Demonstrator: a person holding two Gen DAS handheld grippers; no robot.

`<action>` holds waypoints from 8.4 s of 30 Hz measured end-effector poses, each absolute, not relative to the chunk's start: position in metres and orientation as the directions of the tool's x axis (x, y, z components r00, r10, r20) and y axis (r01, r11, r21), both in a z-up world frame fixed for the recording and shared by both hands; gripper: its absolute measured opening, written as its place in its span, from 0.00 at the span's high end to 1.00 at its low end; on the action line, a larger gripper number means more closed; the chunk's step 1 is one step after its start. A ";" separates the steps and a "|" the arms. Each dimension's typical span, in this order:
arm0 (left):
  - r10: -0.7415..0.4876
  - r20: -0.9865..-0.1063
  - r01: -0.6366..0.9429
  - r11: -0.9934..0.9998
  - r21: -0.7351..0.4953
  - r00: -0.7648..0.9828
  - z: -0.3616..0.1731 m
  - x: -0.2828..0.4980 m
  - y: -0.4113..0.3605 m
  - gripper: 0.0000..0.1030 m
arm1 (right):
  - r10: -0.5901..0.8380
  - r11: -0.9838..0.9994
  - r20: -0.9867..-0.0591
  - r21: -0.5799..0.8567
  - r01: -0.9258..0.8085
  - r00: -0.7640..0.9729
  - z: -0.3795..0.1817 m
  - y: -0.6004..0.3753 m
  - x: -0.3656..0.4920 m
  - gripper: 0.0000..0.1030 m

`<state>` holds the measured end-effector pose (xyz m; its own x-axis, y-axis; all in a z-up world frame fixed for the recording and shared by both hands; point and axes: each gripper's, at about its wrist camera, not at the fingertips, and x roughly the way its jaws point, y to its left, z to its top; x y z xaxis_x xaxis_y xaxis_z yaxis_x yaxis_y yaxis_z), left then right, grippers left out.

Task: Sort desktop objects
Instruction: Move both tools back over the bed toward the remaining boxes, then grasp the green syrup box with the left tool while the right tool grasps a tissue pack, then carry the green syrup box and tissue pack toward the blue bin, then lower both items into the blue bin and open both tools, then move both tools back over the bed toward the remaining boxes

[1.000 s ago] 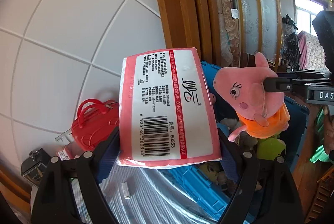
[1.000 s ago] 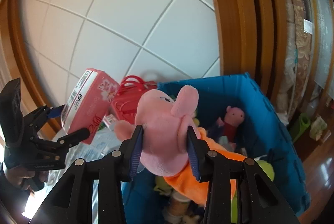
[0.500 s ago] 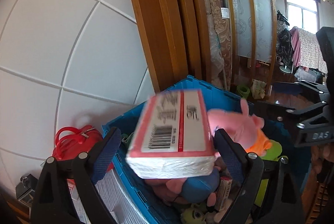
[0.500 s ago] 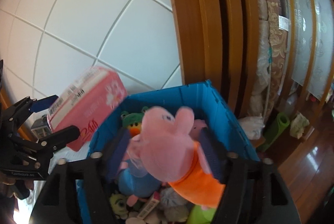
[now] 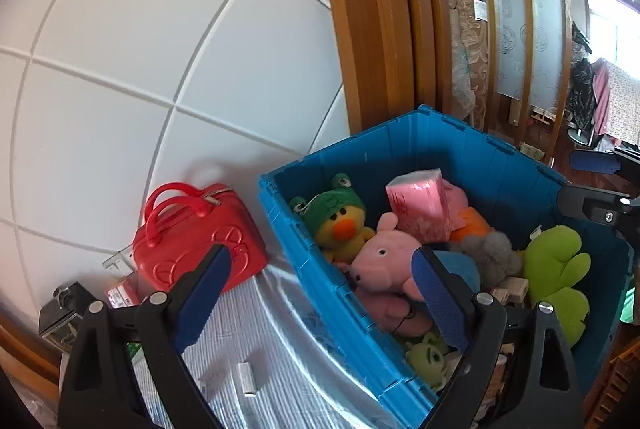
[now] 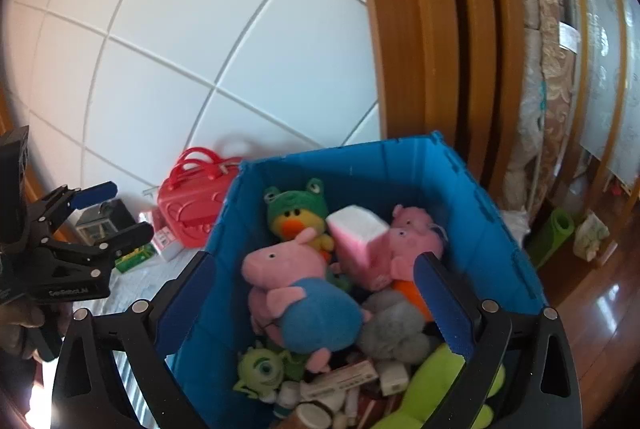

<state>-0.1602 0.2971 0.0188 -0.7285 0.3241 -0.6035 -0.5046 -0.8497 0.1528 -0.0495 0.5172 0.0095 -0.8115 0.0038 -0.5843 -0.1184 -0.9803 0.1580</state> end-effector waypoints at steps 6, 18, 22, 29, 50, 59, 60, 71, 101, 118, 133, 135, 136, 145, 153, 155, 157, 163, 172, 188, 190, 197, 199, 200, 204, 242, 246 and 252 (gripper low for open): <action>0.272 -0.625 -0.432 -0.894 0.117 -0.732 0.001 -0.154 0.222 0.10 | -0.071 -0.990 -0.595 0.139 -0.015 -0.801 0.010 0.447 -0.067 0.03; 0.144 -0.665 -0.276 -0.956 0.097 -0.733 -0.038 -0.149 0.053 0.10 | -0.169 -0.986 -0.656 0.114 0.124 -0.736 -0.019 0.293 -0.121 0.03; 0.101 -0.679 -0.221 -0.971 0.093 -0.727 -0.061 -0.157 -0.004 0.10 | -0.191 -0.981 -0.679 0.119 0.150 -0.709 -0.043 0.247 -0.146 0.03; 0.037 -0.694 -0.153 -0.983 0.106 -0.719 -0.108 -0.182 -0.091 0.10 | -0.224 -0.969 -0.711 0.091 0.229 -0.667 -0.094 0.162 -0.212 0.03; 0.024 -0.758 -0.277 -0.938 0.208 -0.652 -0.308 -0.387 -0.231 0.10 | -0.108 -0.864 -0.869 -0.158 0.478 -0.483 -0.311 0.005 -0.501 0.03; 0.062 -0.801 -0.318 -0.934 0.165 -0.596 -0.346 -0.452 -0.233 0.10 | -0.037 -0.819 -0.887 -0.237 0.522 -0.461 -0.368 -0.009 -0.550 0.06; 0.050 -0.807 -0.318 -0.932 0.174 -0.589 -0.351 -0.456 -0.231 0.10 | -0.022 -0.811 -0.881 -0.261 0.524 -0.473 -0.371 -0.012 -0.553 0.06; 0.086 -0.787 -0.328 -0.932 0.152 -0.610 -0.359 -0.436 -0.209 0.35 | 0.102 -0.791 -0.855 -0.379 0.480 -0.508 -0.392 -0.020 -0.581 0.00; -0.006 -0.780 -0.042 -0.998 0.041 -0.626 -0.276 -0.138 -0.207 0.47 | -0.213 -0.889 -0.896 0.012 0.457 -0.390 -0.270 0.018 -0.306 0.32; -0.048 -0.723 -0.024 -0.996 0.089 -0.689 -0.152 -0.022 -0.144 0.47 | -0.312 -0.909 -0.857 0.145 0.391 -0.409 -0.175 0.099 -0.117 0.32; -0.050 -0.667 -0.034 -0.993 0.113 -0.744 -0.087 0.005 -0.064 0.47 | -0.365 -0.886 -0.828 0.168 0.431 -0.426 -0.140 0.148 -0.045 0.32; -0.042 -0.654 -0.043 -0.993 0.113 -0.755 -0.078 0.006 -0.053 0.47 | -0.372 -0.886 -0.813 0.167 0.433 -0.447 -0.128 0.157 -0.040 0.32; -0.037 -0.649 -0.048 -0.992 0.112 -0.760 -0.074 0.006 -0.046 0.47 | -0.377 -0.886 -0.805 0.171 0.431 -0.457 -0.121 0.163 -0.038 0.32; 0.014 -0.615 -0.099 -0.990 0.103 -0.788 -0.039 -0.003 0.009 0.47 | -0.409 -0.879 -0.742 0.166 0.446 -0.531 -0.068 0.203 -0.021 0.32; 0.083 -0.564 -0.187 -0.974 0.129 -0.822 -0.002 -0.024 0.072 0.47 | -0.403 -0.900 -0.673 0.168 0.403 -0.620 -0.024 0.260 -0.011 0.31; 0.101 -0.552 -0.214 -0.966 0.144 -0.827 0.005 -0.031 0.089 0.47 | -0.378 -0.913 -0.663 0.153 0.378 -0.646 -0.018 0.277 -0.011 0.31; 0.123 -0.540 -0.245 -0.956 0.159 -0.833 0.013 -0.038 0.106 0.47 | -0.364 -0.922 -0.656 0.154 0.355 -0.662 -0.013 0.294 -0.011 0.31; 0.215 -0.513 -0.339 -0.927 0.159 -0.831 0.033 -0.062 0.163 0.47 | -0.306 -0.950 -0.634 0.158 0.268 -0.710 0.000 0.351 -0.011 0.31; 0.342 -0.504 -0.486 -0.854 0.185 -0.793 0.046 -0.108 0.266 0.47 | -0.186 -0.980 -0.632 0.173 0.097 -0.752 -0.001 0.445 -0.009 0.31; 0.492 -0.538 -0.668 -0.719 0.193 -0.685 0.056 -0.178 0.413 0.45 | 0.030 -0.968 -0.644 0.172 -0.183 -0.765 -0.012 0.556 -0.022 0.15; 0.484 -0.541 -0.658 -0.730 0.183 -0.687 0.053 -0.184 0.414 0.26 | 0.081 -0.963 -0.629 0.151 -0.223 -0.774 -0.008 0.564 -0.026 0.00; 0.453 -0.576 -0.646 -0.741 0.180 -0.680 0.033 -0.193 0.388 0.21 | 0.062 -0.962 -0.631 0.168 -0.214 -0.774 -0.012 0.574 -0.039 0.01; 0.439 -0.580 -0.635 -0.750 0.184 -0.686 0.029 -0.193 0.376 0.21 | 0.052 -0.962 -0.637 0.175 -0.210 -0.769 -0.014 0.572 -0.042 0.01; 0.433 -0.582 -0.628 -0.757 0.181 -0.689 0.028 -0.193 0.369 0.21 | 0.047 -0.963 -0.640 0.175 -0.205 -0.767 -0.016 0.571 -0.044 0.01; 0.404 -0.587 -0.594 -0.787 0.169 -0.702 0.021 -0.190 0.341 0.21 | 0.017 -0.973 -0.644 0.167 -0.162 -0.765 -0.016 0.552 -0.055 0.01; -0.042 -0.668 -0.119 -0.974 0.194 -0.743 -0.208 -0.260 -0.252 0.21 | -0.192 -0.970 -0.725 0.038 0.239 -0.661 -0.167 0.041 -0.313 0.01; -0.063 -0.674 -0.116 -0.969 0.218 -0.736 -0.256 -0.307 -0.285 0.21 | -0.190 -0.966 -0.743 0.024 0.258 -0.642 -0.219 -0.002 -0.380 0.01; -0.060 -0.690 -0.157 -0.956 0.248 -0.721 -0.308 -0.376 -0.319 0.21 | -0.186 -0.962 -0.761 0.013 0.272 -0.622 -0.286 -0.046 -0.467 0.01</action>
<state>-0.3763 -0.3186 -0.3084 -0.7211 -0.0604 -0.6902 -0.1569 -0.9561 0.2476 -0.4666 -0.0459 -0.2857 -0.6218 -0.1860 -0.7608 0.2724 -0.9621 0.0126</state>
